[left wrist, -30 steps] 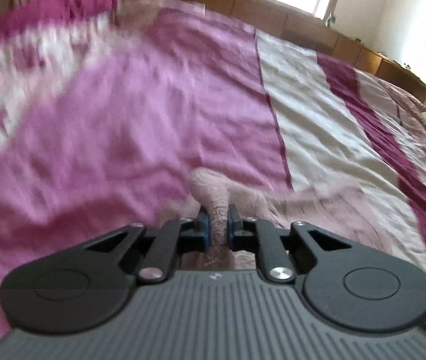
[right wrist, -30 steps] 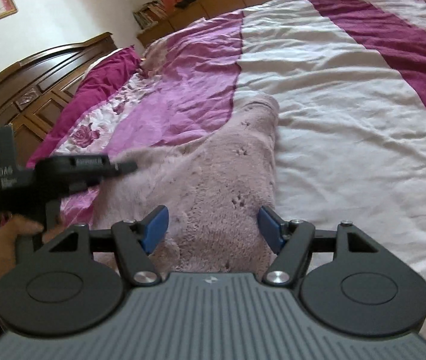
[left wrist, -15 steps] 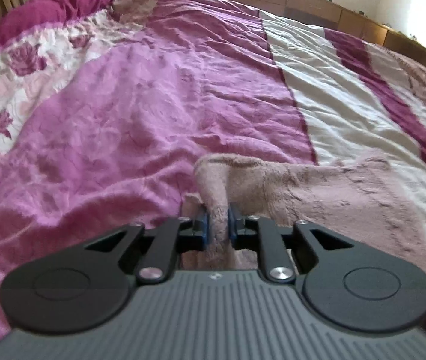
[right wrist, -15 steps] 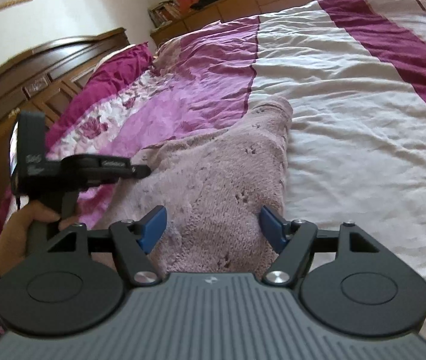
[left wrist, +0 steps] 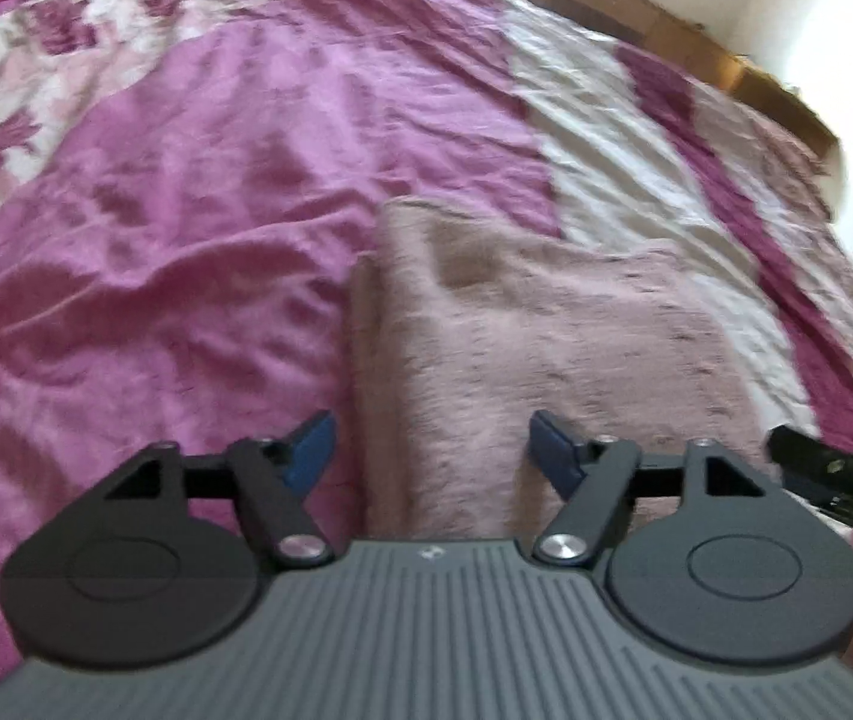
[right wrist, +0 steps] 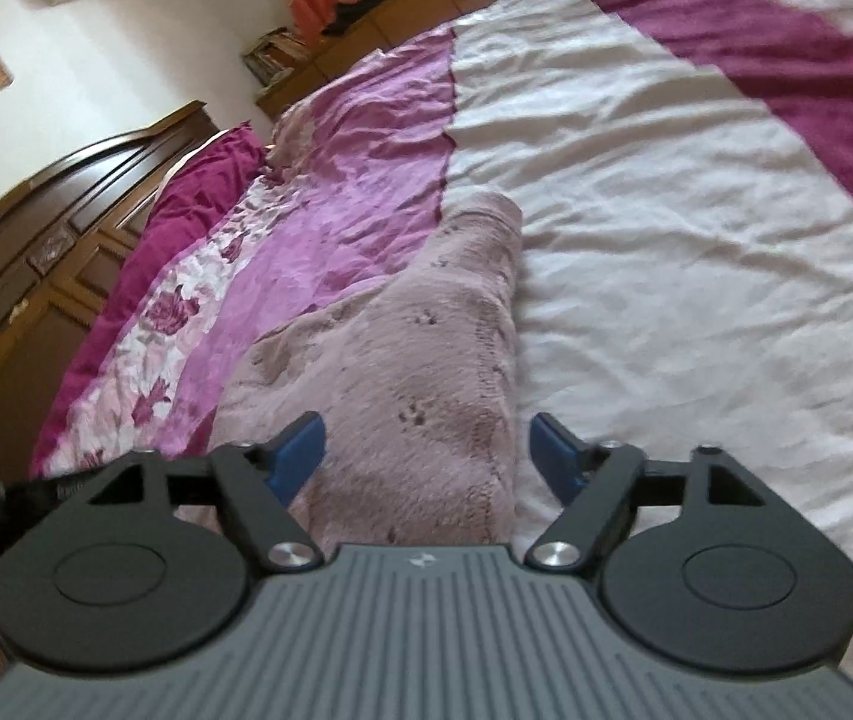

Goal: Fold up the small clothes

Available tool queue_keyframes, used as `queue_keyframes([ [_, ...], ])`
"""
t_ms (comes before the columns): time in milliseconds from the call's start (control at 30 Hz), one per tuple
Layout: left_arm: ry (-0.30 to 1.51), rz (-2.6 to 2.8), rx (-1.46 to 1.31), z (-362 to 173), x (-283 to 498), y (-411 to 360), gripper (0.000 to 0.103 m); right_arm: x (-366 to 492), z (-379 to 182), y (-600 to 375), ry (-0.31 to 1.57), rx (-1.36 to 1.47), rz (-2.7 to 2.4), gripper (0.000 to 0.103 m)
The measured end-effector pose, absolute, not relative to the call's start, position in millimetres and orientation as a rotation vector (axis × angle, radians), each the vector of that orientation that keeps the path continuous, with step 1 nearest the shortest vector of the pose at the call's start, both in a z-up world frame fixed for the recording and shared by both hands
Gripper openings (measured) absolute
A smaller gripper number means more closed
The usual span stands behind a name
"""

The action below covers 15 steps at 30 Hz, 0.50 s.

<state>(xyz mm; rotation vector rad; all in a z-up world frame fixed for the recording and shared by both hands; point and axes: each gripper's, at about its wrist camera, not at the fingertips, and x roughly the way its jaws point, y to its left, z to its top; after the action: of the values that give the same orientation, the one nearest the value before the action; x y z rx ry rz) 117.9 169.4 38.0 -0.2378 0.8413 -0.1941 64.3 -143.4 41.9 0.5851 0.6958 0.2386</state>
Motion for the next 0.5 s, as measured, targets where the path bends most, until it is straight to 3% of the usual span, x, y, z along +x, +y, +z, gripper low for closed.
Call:
queue_keyframes([
  [267, 0.902, -0.212, -0.397, 24, 125, 183, 0.075, 90, 13, -155, 0.794, 0.799, 0.288, 0.089],
  [500, 0.933, -0.292, -0.544, 8, 128, 186, 0.076, 111, -2, -140, 0.834, 0.819, 0.343, 0.09],
])
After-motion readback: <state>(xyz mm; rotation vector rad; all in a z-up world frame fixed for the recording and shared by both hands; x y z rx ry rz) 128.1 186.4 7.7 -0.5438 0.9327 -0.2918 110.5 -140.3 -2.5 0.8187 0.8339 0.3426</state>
